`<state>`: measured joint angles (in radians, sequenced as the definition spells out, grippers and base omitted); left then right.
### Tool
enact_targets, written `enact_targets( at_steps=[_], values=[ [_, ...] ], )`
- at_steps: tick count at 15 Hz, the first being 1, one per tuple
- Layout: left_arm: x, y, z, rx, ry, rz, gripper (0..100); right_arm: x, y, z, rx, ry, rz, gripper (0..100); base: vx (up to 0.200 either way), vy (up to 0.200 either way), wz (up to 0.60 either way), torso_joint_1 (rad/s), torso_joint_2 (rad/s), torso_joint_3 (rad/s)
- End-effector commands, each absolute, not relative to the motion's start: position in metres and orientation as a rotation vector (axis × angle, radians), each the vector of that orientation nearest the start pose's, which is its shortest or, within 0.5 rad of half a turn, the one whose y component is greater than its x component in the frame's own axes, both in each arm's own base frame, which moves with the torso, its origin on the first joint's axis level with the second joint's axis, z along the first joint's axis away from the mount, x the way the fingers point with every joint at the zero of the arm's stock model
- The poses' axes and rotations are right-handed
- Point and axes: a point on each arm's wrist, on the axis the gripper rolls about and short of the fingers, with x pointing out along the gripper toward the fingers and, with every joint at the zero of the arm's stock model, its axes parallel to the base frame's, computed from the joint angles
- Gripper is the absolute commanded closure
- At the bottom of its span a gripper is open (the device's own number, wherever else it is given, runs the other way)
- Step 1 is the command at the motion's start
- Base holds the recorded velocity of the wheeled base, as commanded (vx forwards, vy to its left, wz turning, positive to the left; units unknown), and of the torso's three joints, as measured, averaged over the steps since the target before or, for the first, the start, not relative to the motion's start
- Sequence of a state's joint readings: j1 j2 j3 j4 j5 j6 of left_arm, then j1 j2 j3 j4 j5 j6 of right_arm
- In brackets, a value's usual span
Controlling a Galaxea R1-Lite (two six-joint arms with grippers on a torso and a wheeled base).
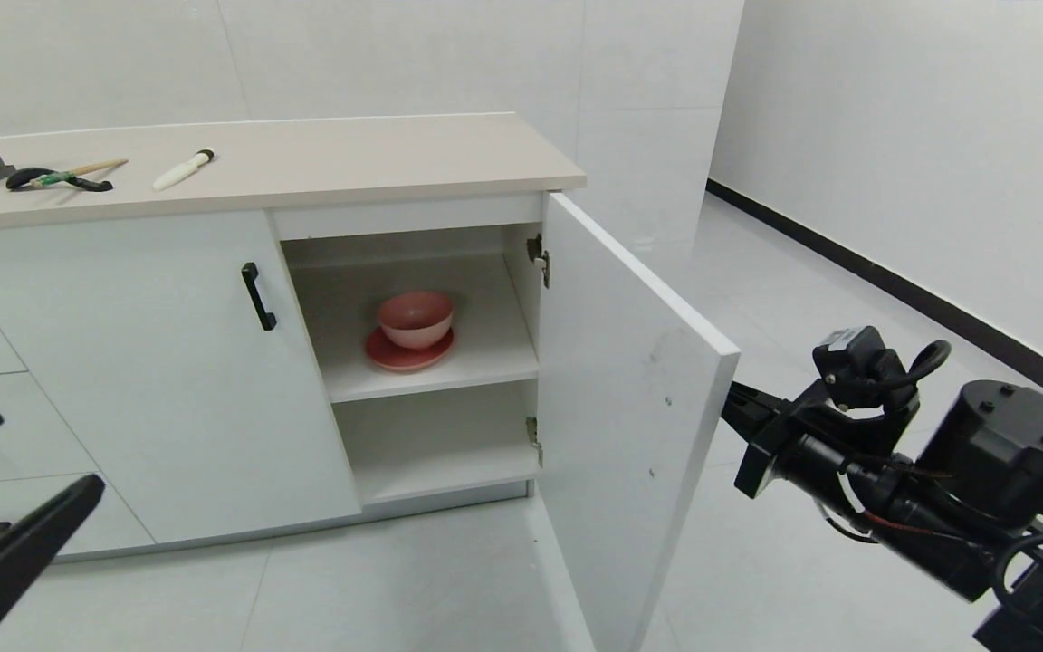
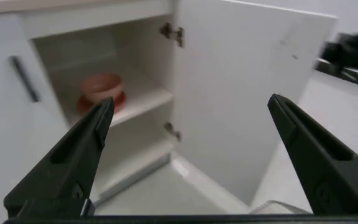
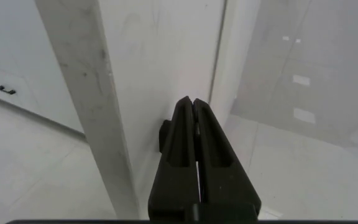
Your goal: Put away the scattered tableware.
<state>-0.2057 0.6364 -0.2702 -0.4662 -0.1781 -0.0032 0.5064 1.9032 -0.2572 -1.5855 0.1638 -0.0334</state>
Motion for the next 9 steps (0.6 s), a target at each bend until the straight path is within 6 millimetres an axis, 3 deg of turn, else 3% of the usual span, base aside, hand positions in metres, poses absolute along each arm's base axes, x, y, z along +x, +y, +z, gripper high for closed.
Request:
enact_targets(
  at_steps=[1, 5, 9],
  values=[
    [0.051, -0.008, 0.207, 0.003, -0.126, -0.264, 0, 0.223, 0.136, 0.096, -0.048, 0.065, 0.697, 100, 0.0, 0.0, 0.0, 0.0, 0.0, 0.0],
    [0.046, -0.007, 0.205, 0.013, -0.146, -0.254, 0, 0.214, 0.155, 0.1, -0.043, 0.041, 0.774, 100, 0.0, 0.0, 0.0, 0.0, 0.0, 0.0],
    [0.007, -0.004, 0.199, 0.015, -0.265, -0.183, 0, 0.209, 0.17, 0.106, -0.037, 0.006, 0.826, 100, 0.0, 0.0, 0.0, 0.0, 0.0, 0.0]
  ],
)
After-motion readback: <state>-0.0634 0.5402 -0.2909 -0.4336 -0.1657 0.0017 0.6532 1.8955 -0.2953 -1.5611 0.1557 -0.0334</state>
